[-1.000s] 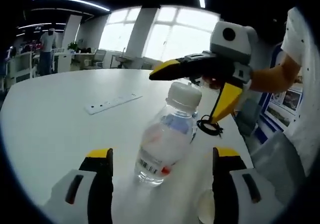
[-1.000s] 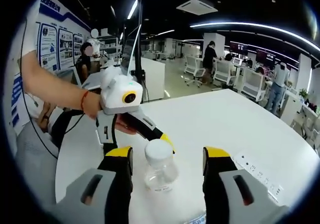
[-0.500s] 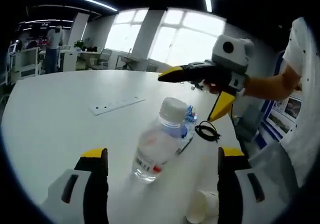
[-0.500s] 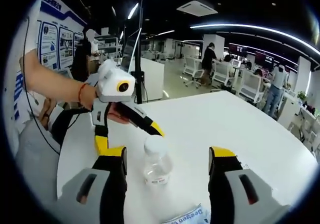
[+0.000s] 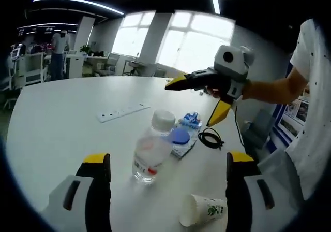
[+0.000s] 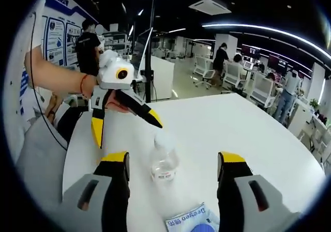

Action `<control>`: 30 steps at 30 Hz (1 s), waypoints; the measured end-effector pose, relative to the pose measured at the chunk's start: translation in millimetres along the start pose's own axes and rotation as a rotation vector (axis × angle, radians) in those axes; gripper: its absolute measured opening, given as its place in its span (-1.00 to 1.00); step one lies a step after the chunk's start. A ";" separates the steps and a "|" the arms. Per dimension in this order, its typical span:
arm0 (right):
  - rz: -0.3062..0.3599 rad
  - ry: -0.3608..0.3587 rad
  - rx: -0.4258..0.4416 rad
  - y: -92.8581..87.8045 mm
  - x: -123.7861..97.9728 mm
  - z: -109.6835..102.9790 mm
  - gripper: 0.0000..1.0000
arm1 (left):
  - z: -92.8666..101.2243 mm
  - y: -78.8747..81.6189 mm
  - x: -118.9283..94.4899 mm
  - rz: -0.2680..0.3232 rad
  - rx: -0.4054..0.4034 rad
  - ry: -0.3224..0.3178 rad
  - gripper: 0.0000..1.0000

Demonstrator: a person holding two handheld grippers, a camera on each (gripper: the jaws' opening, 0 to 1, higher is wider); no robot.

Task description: Arrange the tabletop items into an orderly group along one side of the table until the central work area is clear of visible clutter.

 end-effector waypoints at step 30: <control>-0.133 0.194 -0.012 -18.6 -34.5 -39.3 0.34 | 49.0 18.2 -59.6 0.038 0.024 0.110 0.90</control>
Point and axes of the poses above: the point that each gripper's makers call its tool centre point, and the gripper's own axes: x roughly forward along the fingers, z roughly to its right, y roughly out of its top, the point moved 1 cm from there along -x, roughly backward along the fingers, and after that the axes turned 15 degrees about z, right-handed, at the moved point
